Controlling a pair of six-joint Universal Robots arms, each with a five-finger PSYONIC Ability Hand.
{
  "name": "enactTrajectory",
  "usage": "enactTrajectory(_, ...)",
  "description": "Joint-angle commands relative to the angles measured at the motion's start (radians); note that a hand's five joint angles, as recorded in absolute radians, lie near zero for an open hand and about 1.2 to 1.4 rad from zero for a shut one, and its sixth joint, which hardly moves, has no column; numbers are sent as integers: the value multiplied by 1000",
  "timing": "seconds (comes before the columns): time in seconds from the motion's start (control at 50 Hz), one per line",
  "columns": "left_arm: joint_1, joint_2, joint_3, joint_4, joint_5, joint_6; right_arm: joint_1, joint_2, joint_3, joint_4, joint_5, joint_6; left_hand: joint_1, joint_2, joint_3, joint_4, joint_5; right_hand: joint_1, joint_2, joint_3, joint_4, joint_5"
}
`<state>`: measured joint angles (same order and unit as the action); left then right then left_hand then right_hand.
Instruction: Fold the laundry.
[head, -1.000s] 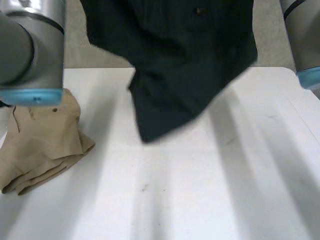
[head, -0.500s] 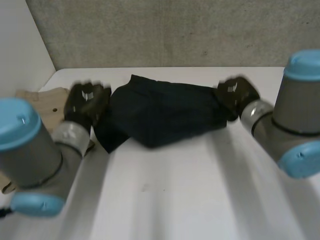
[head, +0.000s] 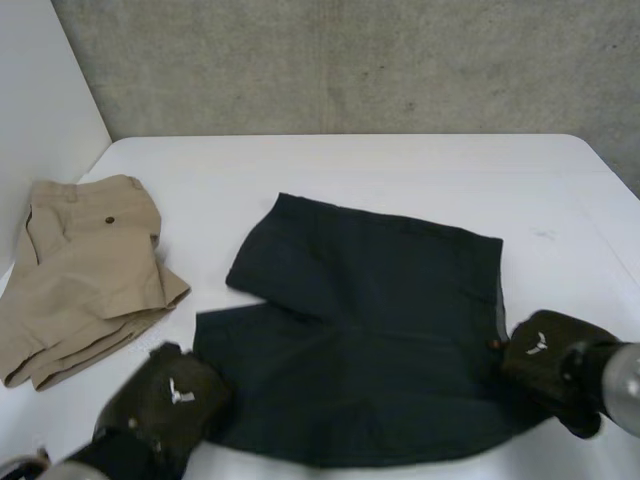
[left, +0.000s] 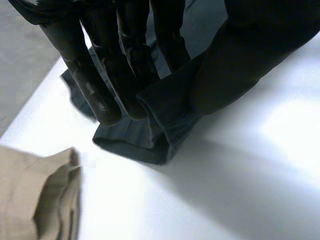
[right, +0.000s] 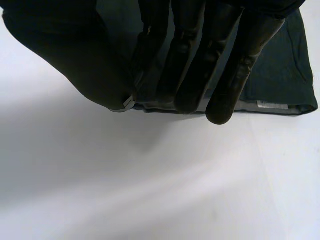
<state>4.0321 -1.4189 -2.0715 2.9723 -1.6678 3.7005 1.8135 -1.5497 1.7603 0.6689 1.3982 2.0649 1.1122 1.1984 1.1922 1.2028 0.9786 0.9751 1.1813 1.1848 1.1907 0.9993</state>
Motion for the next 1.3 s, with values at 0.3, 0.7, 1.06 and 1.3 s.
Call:
enactTrajectory(0.3, 8, -592, 517, 427, -10, 4, -28, 302, -188, -448, 16, 291, 284, 198, 204, 193, 243, 421, 215, 211, 206, 222)
enactTrajectory(0.7, 42, -1098, 1208, 449, -63, 3, 70, 568, -433, -871, 197, 406, 284, 198, 204, 193, 243, 421, 215, 211, 206, 222)
enactTrajectory(1.06, 36, -991, 1081, 384, -81, -22, -72, 485, -716, -60, -129, 678, 284, 198, 204, 193, 243, -617, -823, -827, -833, -816)
enactTrajectory(1.3, 44, -1002, 1096, 387, -81, -22, -80, 602, -700, -32, -168, 693, 284, 198, 204, 193, 243, -611, -817, -821, -827, -810)
